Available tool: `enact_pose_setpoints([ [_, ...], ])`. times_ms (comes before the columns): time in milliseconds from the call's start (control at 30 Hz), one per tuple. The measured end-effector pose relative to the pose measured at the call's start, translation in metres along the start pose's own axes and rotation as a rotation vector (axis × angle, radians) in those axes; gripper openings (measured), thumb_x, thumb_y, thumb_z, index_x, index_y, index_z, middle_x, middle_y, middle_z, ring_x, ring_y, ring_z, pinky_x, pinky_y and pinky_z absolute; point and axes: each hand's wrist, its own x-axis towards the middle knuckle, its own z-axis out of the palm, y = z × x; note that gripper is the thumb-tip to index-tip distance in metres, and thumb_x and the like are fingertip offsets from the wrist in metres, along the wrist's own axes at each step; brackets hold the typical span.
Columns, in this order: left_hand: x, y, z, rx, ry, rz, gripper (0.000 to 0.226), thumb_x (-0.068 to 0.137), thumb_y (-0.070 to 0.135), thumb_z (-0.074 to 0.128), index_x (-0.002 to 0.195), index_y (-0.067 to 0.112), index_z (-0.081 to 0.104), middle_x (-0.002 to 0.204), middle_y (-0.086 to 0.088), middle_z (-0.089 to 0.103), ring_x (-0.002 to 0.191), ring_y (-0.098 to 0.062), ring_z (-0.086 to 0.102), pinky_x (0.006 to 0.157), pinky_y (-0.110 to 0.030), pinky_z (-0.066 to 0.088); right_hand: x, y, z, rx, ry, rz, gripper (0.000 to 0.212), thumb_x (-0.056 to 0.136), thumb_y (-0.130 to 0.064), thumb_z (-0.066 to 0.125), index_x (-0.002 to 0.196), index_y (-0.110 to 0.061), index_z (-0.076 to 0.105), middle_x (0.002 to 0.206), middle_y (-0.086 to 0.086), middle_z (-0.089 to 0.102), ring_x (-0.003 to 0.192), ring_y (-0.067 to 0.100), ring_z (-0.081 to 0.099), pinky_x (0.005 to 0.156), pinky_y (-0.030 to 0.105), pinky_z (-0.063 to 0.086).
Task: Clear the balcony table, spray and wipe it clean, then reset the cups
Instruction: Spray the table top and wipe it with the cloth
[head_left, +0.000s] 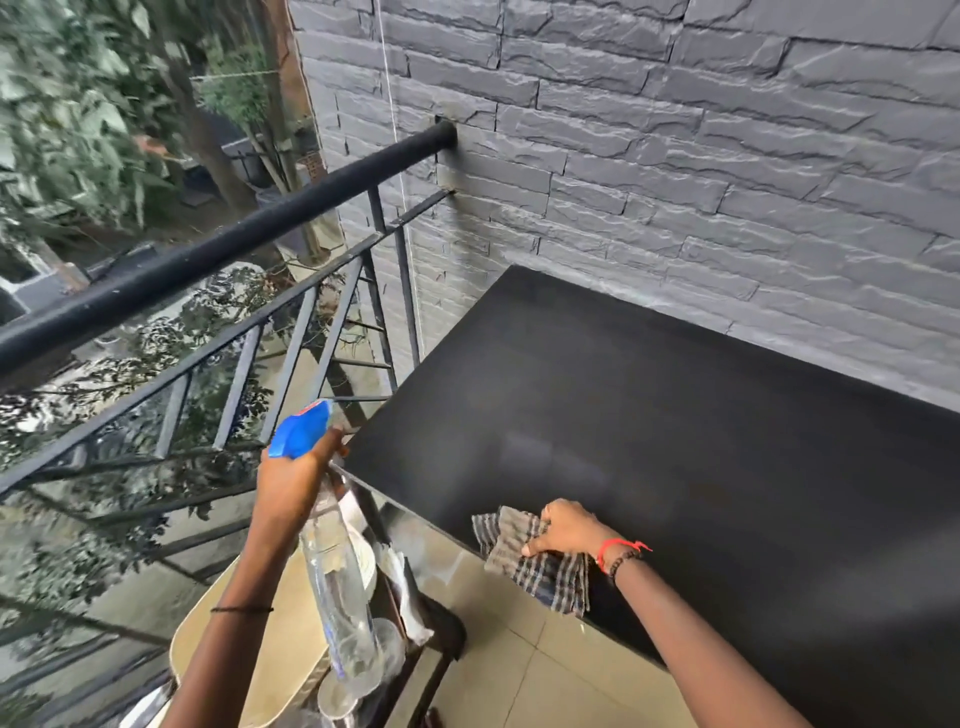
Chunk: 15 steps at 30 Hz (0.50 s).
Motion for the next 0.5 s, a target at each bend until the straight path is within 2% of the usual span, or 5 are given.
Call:
enact_pose_setpoints([
  [67, -0.008, -0.002, -0.01, 0.007, 0.018, 0.005, 0.011, 0.09, 0.016, 0.064, 0.08, 0.017, 0.06, 0.074, -0.012, 0.062, 0.038, -0.013, 0.05, 0.051, -0.028, 0.043, -0.003, 0.004, 0.002, 0.04, -0.005, -0.017, 0.055, 0.072, -0.045, 0.076, 0.108, -0.007, 0.061, 0.116, 0.011, 0.061, 0.11, 0.028, 0.056, 0.089, 0.034, 0.046],
  [167, -0.018, -0.01, -0.029, 0.027, 0.047, 0.028, 0.016, 0.09, 0.024, 0.065, 0.087, 0.009, 0.062, 0.063, -0.005, 0.064, 0.048, -0.014, 0.053, 0.054, -0.027, 0.045, -0.008, 0.006, 0.007, 0.145, 0.017, -0.049, 0.07, 0.077, -0.03, 0.075, 0.133, -0.002, 0.046, 0.136, 0.012, 0.051, 0.125, 0.025, 0.048, 0.101, 0.029, 0.039],
  [267, -0.024, -0.02, -0.048, 0.05, 0.101, 0.023, 0.022, 0.089, 0.031, 0.066, 0.069, 0.021, 0.06, 0.052, 0.004, 0.063, 0.058, -0.017, 0.055, 0.061, -0.03, 0.046, -0.013, 0.012, 0.009, 0.329, 0.005, -0.046, 0.077, 0.073, -0.026, 0.079, 0.135, 0.002, 0.043, 0.136, 0.012, 0.051, 0.125, 0.024, 0.049, 0.103, 0.029, 0.037],
  [367, -0.033, -0.029, -0.068, 0.083, 0.178, 0.01, 0.034, 0.087, 0.038, 0.065, 0.059, 0.019, 0.061, 0.051, 0.003, 0.064, 0.062, -0.025, 0.057, 0.067, -0.036, 0.045, -0.008, 0.021, 0.014, 0.573, -0.016, -0.061, 0.096, 0.053, -0.043, 0.088, 0.13, 0.0, 0.05, 0.13, 0.011, 0.058, 0.118, 0.02, 0.056, 0.104, 0.031, 0.04],
  [500, -0.045, -0.042, -0.086, 0.129, 0.279, 0.074, 0.036, 0.092, 0.037, 0.061, 0.074, 0.006, 0.061, 0.055, 0.004, 0.063, 0.051, -0.002, 0.053, 0.063, -0.03, 0.042, -0.016, -0.004, 0.016, 0.849, -0.109, -0.078, 0.064, 0.067, -0.015, 0.084, 0.12, 0.005, 0.054, 0.111, 0.013, 0.069, 0.105, 0.025, 0.065, 0.099, 0.042, 0.047],
])
